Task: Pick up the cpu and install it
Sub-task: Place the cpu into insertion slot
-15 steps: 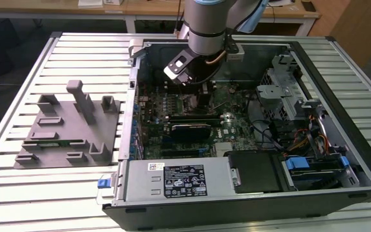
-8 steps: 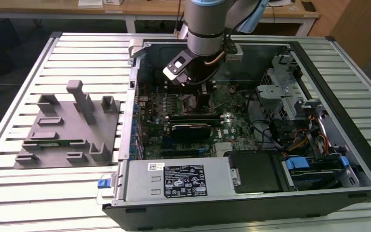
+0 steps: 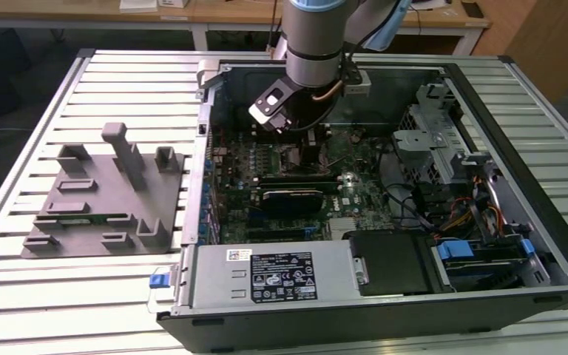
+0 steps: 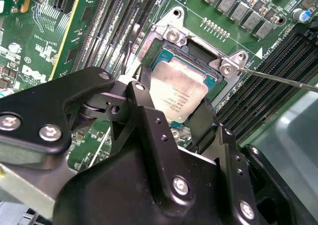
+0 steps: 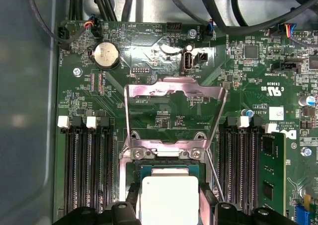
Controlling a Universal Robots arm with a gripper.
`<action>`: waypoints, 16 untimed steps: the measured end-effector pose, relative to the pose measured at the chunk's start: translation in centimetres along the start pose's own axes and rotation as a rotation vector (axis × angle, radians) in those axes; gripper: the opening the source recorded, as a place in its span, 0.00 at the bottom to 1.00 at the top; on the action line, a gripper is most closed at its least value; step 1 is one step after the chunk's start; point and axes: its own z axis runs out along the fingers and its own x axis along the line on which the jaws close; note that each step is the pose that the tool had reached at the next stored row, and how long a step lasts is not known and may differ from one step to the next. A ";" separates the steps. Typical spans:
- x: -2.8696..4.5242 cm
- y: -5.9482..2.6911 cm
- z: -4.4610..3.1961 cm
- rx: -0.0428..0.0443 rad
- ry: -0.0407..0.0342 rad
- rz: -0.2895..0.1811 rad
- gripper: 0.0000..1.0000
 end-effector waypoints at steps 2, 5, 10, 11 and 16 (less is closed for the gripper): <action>0.01 -0.01 0.02 -0.0001 0.0002 0.000 0.54; 0.01 -0.01 0.08 -0.0003 0.0004 0.000 0.54; 0.05 -0.02 0.20 -0.0002 0.0003 0.000 0.54; 0.07 -0.03 0.22 -0.0002 0.0004 0.000 0.54; 0.19 -0.03 0.29 -0.0002 0.0003 0.000 0.54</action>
